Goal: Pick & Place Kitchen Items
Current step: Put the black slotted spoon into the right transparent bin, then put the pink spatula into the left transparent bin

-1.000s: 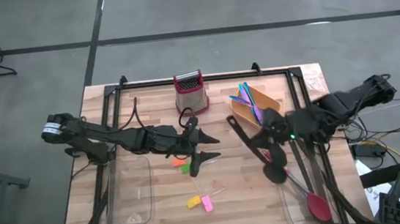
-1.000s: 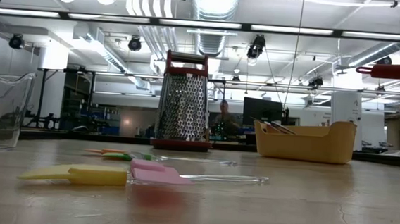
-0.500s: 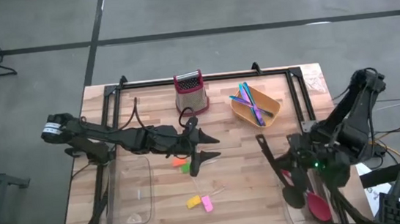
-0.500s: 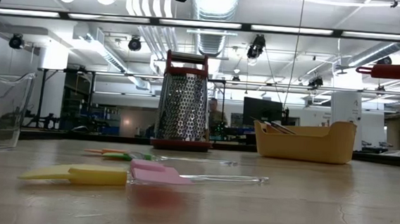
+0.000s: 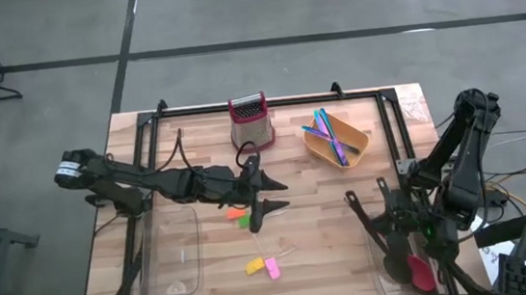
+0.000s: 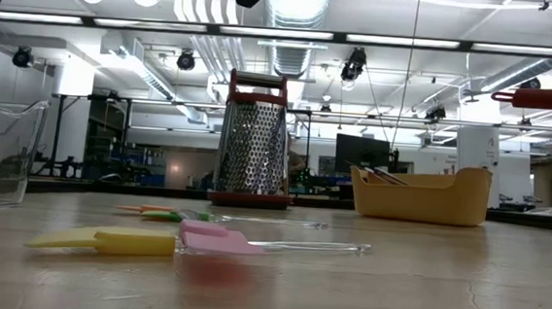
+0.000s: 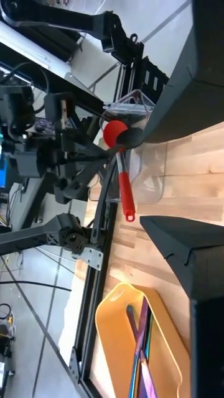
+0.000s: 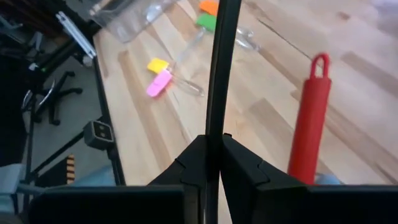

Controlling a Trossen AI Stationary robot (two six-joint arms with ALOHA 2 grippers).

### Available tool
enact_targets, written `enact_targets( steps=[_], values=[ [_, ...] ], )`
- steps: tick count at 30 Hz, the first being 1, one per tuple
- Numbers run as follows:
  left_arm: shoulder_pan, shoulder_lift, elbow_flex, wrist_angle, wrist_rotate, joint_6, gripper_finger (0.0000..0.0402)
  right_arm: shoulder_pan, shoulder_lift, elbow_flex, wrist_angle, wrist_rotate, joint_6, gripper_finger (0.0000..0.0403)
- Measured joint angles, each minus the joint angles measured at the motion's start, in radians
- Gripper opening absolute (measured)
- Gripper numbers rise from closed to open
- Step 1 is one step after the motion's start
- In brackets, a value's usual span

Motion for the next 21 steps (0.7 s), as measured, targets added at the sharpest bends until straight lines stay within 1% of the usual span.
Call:
enact_targets(
  steps=[5, 10, 13, 15, 18, 21],
  values=[
    [0.000, 0.000, 0.000, -0.049, 0.000, -0.002, 0.0209, 0.004, 0.000, -0.032, 0.003, -0.048, 0.041, 0.0069],
    [0.000, 0.000, 0.000, -0.111, 0.000, -0.006, 0.0209, 0.004, 0.000, -0.039, 0.000, -0.052, 0.054, 0.0089],
    [0.000, 0.000, 0.000, -0.143, 0.000, -0.022, 0.0209, 0.004, -0.005, -0.023, -0.007, -0.044, 0.014, 0.0100],
    [-0.001, 0.000, 0.000, -0.165, 0.003, -0.020, 0.0209, 0.004, -0.012, -0.001, -0.006, -0.021, -0.039, 0.0107],
    [-0.011, 0.000, 0.000, -0.222, 0.009, 0.027, 0.0209, 0.004, -0.014, 0.039, -0.005, 0.038, -0.122, 0.0117],
    [-0.020, 0.000, -0.001, -0.285, 0.014, 0.037, 0.0209, 0.003, -0.014, 0.083, -0.003, 0.140, -0.223, 0.0126]
  ],
)
